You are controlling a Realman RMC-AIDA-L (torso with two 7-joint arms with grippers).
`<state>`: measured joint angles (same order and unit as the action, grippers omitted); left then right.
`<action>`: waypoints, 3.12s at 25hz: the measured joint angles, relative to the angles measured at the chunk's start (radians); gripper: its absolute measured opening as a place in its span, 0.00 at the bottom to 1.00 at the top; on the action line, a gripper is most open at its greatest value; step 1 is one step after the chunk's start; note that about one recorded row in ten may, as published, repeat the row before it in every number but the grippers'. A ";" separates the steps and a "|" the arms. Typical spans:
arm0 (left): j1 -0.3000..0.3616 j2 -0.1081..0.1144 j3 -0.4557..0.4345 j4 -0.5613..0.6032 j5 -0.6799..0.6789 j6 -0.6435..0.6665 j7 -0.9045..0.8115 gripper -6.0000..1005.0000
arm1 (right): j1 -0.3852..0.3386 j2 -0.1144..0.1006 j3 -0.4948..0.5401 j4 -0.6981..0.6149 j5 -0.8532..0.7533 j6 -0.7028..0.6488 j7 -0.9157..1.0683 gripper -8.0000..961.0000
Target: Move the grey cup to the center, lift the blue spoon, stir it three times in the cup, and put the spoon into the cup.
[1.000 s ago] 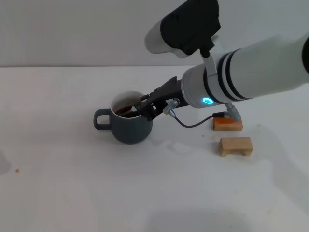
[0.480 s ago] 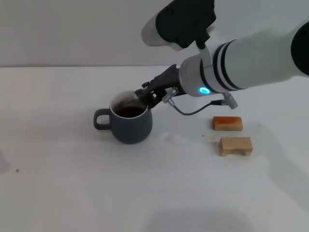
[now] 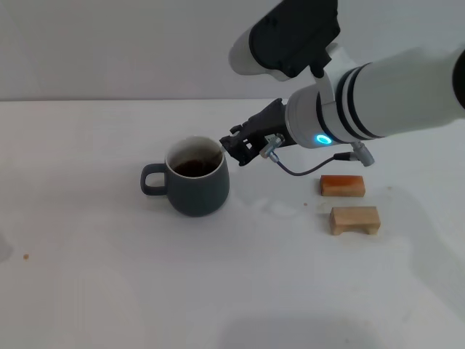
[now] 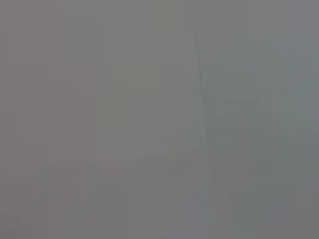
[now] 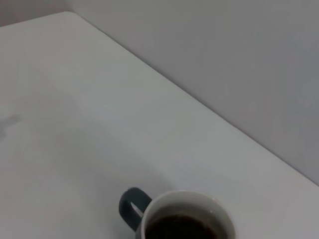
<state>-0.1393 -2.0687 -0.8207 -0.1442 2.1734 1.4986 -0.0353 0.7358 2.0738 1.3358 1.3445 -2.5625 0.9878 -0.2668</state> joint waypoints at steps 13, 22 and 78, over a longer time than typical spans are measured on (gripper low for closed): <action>0.003 -0.001 0.006 -0.011 0.008 0.008 0.000 0.00 | -0.025 0.007 -0.033 0.055 0.075 0.039 0.007 0.17; 0.006 0.000 0.008 -0.011 0.009 0.017 0.000 0.00 | 0.021 0.007 -0.048 -0.016 0.078 -0.070 0.003 0.18; 0.009 0.002 0.008 -0.011 0.009 0.008 0.000 0.00 | -0.910 0.007 -0.496 -0.623 0.226 -2.324 -0.021 0.76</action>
<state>-0.1306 -2.0666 -0.8130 -0.1548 2.1824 1.5066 -0.0353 -0.1737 2.0808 0.8397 0.7212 -2.3362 -1.3365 -0.2883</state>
